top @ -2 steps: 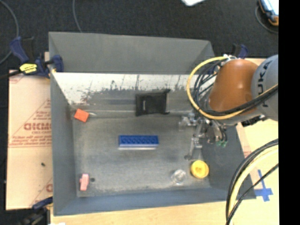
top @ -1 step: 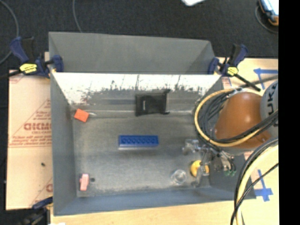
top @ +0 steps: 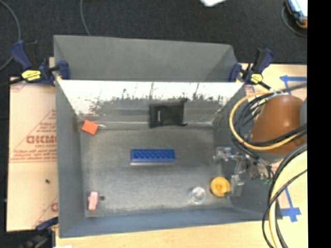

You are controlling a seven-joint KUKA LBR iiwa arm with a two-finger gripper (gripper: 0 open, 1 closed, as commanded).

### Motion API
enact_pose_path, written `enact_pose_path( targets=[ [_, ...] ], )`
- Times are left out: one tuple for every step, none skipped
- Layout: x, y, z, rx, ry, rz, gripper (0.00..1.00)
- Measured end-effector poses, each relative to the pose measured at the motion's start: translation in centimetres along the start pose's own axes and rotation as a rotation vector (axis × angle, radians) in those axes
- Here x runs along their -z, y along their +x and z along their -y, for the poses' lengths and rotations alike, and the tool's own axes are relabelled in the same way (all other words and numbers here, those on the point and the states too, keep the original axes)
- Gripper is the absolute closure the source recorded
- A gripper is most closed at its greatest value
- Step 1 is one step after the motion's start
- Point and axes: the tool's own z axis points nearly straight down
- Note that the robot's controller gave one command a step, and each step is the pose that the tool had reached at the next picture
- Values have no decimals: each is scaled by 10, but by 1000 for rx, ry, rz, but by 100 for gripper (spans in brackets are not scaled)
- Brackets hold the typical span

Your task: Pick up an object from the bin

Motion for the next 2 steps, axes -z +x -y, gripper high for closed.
enact_pose_path(
  targets=[
    [-22,24,-21,74,0,8,0],
    [-22,31,9,187,-2,7,100]
  ],
)
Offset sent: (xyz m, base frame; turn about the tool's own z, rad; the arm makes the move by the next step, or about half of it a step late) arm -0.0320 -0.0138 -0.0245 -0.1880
